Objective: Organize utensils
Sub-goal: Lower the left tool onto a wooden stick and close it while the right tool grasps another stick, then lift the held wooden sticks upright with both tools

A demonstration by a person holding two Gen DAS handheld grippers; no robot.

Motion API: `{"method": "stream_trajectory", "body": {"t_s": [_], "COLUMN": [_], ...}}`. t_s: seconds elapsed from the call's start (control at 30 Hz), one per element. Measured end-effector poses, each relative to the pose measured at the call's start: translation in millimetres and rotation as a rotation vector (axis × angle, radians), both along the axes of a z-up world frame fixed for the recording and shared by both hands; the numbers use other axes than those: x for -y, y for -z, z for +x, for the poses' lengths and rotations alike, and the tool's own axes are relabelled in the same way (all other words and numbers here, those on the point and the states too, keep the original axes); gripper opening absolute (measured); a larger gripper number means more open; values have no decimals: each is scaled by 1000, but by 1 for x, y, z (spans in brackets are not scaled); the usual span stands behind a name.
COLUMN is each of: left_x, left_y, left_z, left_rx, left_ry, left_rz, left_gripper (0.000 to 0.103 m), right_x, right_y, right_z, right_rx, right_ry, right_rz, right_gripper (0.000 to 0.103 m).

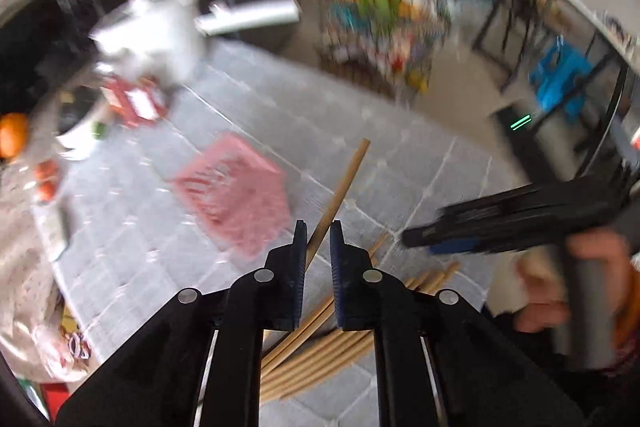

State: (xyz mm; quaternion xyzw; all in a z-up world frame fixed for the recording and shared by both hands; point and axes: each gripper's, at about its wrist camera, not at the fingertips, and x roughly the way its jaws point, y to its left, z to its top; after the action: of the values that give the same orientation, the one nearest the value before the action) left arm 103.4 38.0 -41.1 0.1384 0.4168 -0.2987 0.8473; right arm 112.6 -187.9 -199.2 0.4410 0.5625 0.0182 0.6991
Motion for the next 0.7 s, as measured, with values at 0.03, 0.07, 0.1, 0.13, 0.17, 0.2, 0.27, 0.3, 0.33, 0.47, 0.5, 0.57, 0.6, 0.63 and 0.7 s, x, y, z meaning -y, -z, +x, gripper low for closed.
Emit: {"method": "stream_trajectory", "body": {"t_s": [0.03,0.07,0.1,0.13,0.17,0.2,0.27,0.3,0.33,0.47,0.5,0.57,0.6,0.63,0.7], "left_x": [-13,-18,-25,-33,-44,-51,-63,-73,-78,-94,-98,-106,-108,-111,-116], "left_y": [-13,-21,-27,-35,-46,-51,-60,-66,-71,-85,-88,-90,-90,-90,-90], "left_z": [-9,-20,-29,-35,-45,-53,-62,-67,-70,-77,-79,-80,-79,-78,-77], "left_rx": [31,56,75,90,107,136,160,172,186,225,233,246,248,248,250], "left_ry": [-22,-39,-50,-56,-64,-76,-85,-89,-94,-92,-94,-109,-120,-131,-159], "left_rz": [-35,-60,-85,-118,-134,-142,-187,-202,-219,-266,-278,-291,-294,-296,-301], "left_gripper": [8,5,5,5,5,5,5,5,5,5,5,5,5,5,5], "right_x": [-7,-12,-15,-15,-16,-15,-15,-17,-19,-30,-35,-43,-46,-47,-49], "right_y": [2,4,6,9,12,16,19,19,18,15,13,10,10,9,9], "right_z": [5,11,12,15,19,22,30,34,38,55,59,65,68,70,71], "right_rx": [-10,-22,-31,-49,-69,-93,-124,-135,-149,-196,-207,-222,-227,-231,-215], "right_ry": [-5,-5,1,15,34,58,96,104,109,120,116,112,115,119,122], "right_rz": [-7,-13,-17,-17,-11,4,7,-16,-40,-115,-144,-209,-225,-239,-243], "right_gripper": [38,34,31,29,25,22,21,19,18,16,15,12,12,12,10]}}
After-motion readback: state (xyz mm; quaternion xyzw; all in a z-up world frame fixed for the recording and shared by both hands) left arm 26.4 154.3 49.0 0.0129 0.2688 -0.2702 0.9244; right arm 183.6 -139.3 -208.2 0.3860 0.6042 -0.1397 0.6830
